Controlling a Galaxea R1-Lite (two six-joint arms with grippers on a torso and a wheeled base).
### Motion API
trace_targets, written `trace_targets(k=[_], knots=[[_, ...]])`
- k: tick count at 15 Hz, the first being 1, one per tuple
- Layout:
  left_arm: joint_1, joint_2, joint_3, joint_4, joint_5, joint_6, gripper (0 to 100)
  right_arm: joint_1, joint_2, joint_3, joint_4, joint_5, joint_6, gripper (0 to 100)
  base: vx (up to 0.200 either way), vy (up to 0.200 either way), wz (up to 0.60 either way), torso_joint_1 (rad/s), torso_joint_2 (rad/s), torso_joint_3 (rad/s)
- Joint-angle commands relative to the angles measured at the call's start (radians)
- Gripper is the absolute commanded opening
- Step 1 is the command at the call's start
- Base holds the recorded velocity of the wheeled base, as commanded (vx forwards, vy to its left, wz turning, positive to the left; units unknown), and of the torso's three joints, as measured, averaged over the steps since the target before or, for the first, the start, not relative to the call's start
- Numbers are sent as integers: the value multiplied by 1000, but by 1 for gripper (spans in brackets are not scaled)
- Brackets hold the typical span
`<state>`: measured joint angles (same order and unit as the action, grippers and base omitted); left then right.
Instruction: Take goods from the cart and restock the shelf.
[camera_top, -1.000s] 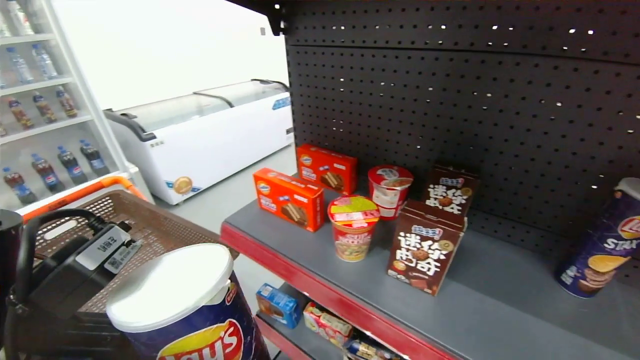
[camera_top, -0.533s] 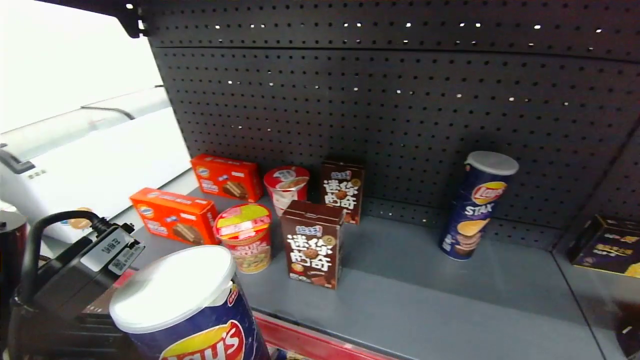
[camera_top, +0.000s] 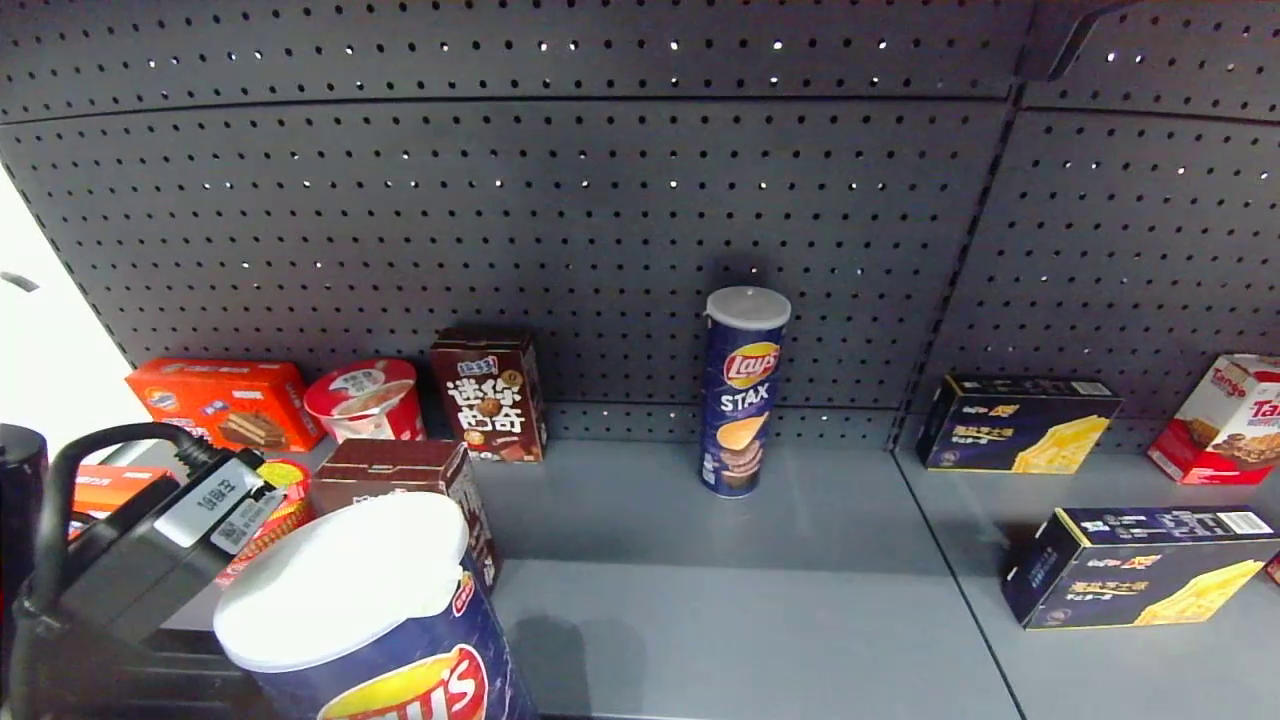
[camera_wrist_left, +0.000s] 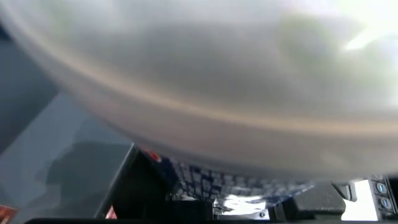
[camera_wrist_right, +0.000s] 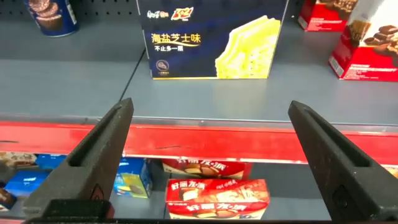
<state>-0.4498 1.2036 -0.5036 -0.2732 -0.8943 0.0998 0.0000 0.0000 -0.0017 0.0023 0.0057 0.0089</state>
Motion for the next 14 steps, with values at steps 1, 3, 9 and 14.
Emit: trace_targets(k=[1,3,9,14], knots=[[0,-3,-1,0,1,0,0,0,2,0,-1,0,0,100,0,0,0,0,0,0],[2,-4,0,0,3,0,0,0,2,0,-1,-1,0,100,0,0,0,0,0,0],[-21,-4,-6,-1,43,15,0,0,2,0,-1,0,-1,100,0,0,0,0,0,0],[-147,4,-24,3,205,20,0,15,60,-8,4,20,-56,100,0,0,0,0,0,0]])
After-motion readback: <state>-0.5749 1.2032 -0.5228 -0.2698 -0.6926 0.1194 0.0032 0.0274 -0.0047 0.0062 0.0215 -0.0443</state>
